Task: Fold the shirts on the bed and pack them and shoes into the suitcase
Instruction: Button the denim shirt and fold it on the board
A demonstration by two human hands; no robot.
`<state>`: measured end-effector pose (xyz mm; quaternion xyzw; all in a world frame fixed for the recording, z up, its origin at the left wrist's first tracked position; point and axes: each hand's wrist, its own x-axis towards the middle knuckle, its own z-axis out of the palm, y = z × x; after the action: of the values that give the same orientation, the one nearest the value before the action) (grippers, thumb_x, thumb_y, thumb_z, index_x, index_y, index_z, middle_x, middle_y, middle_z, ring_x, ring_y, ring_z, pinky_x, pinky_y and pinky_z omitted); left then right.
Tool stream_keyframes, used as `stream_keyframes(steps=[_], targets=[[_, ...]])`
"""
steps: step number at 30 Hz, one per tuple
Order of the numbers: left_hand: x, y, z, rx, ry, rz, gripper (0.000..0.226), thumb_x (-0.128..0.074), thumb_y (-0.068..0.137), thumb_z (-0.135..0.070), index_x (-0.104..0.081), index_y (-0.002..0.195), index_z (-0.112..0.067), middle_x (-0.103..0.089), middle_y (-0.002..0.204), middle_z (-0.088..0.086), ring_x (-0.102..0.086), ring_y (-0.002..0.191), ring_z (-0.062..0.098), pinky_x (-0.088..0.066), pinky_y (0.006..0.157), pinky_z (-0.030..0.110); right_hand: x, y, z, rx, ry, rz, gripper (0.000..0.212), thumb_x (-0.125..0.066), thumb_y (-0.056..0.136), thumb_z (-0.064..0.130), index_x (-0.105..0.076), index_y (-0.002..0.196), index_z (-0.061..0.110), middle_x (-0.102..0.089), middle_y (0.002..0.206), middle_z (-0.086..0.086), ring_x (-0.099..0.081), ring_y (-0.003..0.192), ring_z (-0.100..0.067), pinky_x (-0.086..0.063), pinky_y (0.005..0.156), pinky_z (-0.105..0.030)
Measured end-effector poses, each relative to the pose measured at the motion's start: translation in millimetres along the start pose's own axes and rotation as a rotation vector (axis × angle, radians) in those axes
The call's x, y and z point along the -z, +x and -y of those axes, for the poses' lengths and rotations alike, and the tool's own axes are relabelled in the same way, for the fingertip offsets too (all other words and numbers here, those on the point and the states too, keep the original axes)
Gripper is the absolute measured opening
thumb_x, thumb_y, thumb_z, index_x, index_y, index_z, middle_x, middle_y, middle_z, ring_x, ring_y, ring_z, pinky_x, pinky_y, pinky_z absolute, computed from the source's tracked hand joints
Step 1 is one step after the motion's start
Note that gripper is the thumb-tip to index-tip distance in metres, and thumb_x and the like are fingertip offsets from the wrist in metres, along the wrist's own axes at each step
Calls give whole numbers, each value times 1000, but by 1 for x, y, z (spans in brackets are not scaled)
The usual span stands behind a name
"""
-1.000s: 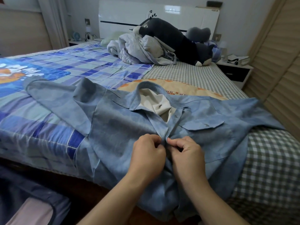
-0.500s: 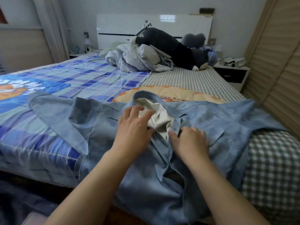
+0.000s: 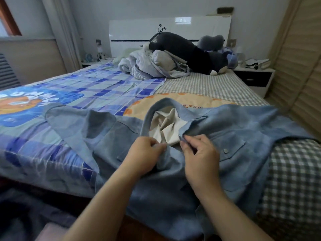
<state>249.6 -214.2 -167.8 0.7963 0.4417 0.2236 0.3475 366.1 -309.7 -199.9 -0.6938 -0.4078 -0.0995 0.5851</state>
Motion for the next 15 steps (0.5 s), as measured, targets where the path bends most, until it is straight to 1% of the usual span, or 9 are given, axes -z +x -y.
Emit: stream_keyframes(steps=[1, 2, 4, 7, 8, 10, 12, 14, 15], targets=[[-5, -4, 5, 31, -68, -31, 29, -70, 92, -31, -75, 79, -6, -73, 76, 12, -58, 67, 11, -40, 55, 16, 1, -3, -5, 48, -14, 31, 19, -76, 87, 8, -79, 106, 11, -63, 84, 5, -62, 81, -13, -51, 78, -23], [-8, -4, 7, 59, -127, -40, 28, -70, 92, -31, -77, 81, -6, -74, 79, 13, -59, 69, 10, -45, 61, 19, 1, -4, -11, 74, -33, 62, 18, -76, 86, 8, -79, 104, 12, -62, 83, 5, -62, 81, -16, -53, 77, -28], [-9, -5, 8, 117, -245, -4, 28, -72, 92, -33, -79, 82, -8, -75, 83, 15, -64, 72, 13, -54, 75, 31, 1, -8, -19, 116, -91, 123, 17, -76, 86, 10, -80, 102, 14, -61, 82, 6, -61, 80, -18, -54, 74, -33], [-10, -4, 7, 165, -397, 75, 24, -72, 92, -32, -80, 82, -11, -76, 83, 15, -71, 78, 21, -58, 90, 47, 1, -15, -22, 191, -180, 177, 15, -75, 87, 11, -79, 100, 15, -62, 85, 6, -59, 82, -19, -53, 74, -38], [-10, -3, 8, 163, -413, 92, 24, -72, 92, -31, -80, 81, -11, -76, 82, 15, -70, 77, 21, -58, 91, 49, 1, -16, -20, 214, -193, 182, 14, -74, 88, 12, -79, 100, 15, -62, 86, 6, -58, 83, -18, -53, 74, -38], [-8, -1, 6, 146, -387, 104, 25, -71, 93, -32, -79, 80, -11, -76, 79, 12, -69, 73, 18, -58, 87, 44, 2, -13, -15, 252, -191, 145, 12, -71, 90, 18, -79, 99, 14, -62, 86, 6, -58, 82, -17, -52, 75, -37], [-8, 0, 2, 88, -245, 75, 29, -70, 93, -34, -77, 77, -10, -74, 73, 11, -64, 66, 14, -56, 78, 38, 6, -8, -7, 252, -160, 48, 16, -68, 91, 21, -79, 97, 12, -64, 85, 4, -60, 81, -19, -52, 74, -36], [-11, -1, -1, 45, -122, 39, 34, -67, 91, -38, -73, 75, -8, -70, 69, 11, -63, 68, 20, -53, 77, 41, 8, -6, 2, 275, -181, -17, 15, -68, 90, 19, -79, 96, 10, -64, 85, 1, -60, 81, -22, -52, 74, -36], [-11, -1, -3, 46, -123, 38, 35, -66, 90, -38, -72, 74, -8, -70, 67, 11, -63, 69, 22, -53, 77, 41, 7, -9, 6, 296, -221, -9, 14, -68, 90, 17, -78, 96, 9, -63, 85, -1, -59, 81, -23, -51, 73, -37]])
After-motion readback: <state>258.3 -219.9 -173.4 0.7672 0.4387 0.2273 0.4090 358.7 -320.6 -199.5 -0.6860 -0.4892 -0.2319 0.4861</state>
